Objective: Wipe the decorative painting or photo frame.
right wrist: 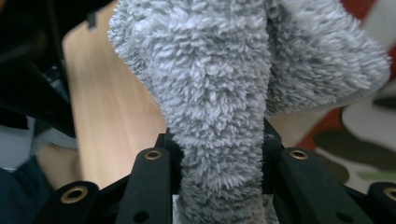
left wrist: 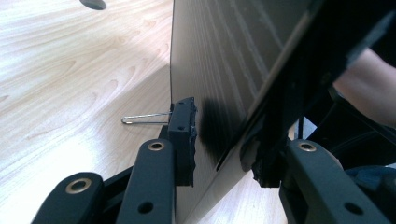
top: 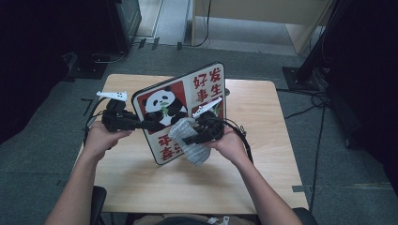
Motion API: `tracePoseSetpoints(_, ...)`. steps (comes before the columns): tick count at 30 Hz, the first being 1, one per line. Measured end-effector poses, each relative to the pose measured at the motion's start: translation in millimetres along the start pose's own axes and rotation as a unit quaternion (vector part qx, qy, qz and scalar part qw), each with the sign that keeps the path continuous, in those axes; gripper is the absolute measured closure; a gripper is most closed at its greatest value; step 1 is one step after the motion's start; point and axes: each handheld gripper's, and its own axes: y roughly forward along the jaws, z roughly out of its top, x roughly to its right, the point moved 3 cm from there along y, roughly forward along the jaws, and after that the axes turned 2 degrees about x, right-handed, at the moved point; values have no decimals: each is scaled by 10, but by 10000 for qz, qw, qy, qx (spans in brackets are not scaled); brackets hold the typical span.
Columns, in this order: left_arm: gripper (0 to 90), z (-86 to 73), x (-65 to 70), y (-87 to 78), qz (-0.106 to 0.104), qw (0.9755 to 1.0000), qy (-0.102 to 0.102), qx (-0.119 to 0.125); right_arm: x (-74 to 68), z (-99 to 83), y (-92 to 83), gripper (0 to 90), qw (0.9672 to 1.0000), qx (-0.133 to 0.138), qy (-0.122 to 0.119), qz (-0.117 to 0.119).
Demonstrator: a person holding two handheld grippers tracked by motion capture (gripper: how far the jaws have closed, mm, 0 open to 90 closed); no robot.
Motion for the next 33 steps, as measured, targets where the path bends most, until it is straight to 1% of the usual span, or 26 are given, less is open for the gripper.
tracePoseSetpoints(2, 668, -1, 7, -10, -7, 10000, -7, -5, -51, 101, -58, 677, 10000, 23, -3, 16)
tracePoseSetpoints(4, 676, -6, 12, -19, 18, 10000, -4, -18, -94, 203, -109, 677, 9999, 51, -92, -23)
tracePoseSetpoints(9, 692, -19, 13, -64, 38, 10000, -2, 19, -180, 412, -225, 676, 9997, 126, -201, -66)
tracePoseSetpoints(11, 693, -27, 13, -82, 44, 10000, -21, 44, -213, 498, -277, 676, 9995, 139, -247, -105)
tracePoseSetpoints(16, 696, -63, 6, -128, 77, 9999, -89, 104, -282, 697, -394, 675, 9988, 276, -378, -125)
tracePoseSetpoints(19, 710, -80, 16, -150, 116, 9998, -75, 132, -328, 801, -437, 675, 9984, 301, -471, -126)
tracePoseSetpoints(21, 725, -91, 21, -166, 147, 9998, -50, 160, -360, 890, -467, 674, 9976, 351, -581, -147)
tracePoseSetpoints(26, 751, -105, 38, -173, 228, 9996, 15, 193, -452, 1083, -533, 673, 9965, 384, -725, -178)
tracePoseSetpoints(30, 761, -112, 46, -172, 239, 9995, 83, 195, -523, 1228, -558, 672, 9950, 364, -863, -349)
tracePoseSetpoints(33, 762, -115, 42, -173, 210, 9995, 94, 202, -536, 1312, -534, 670, 9944, 347, -907, -407)
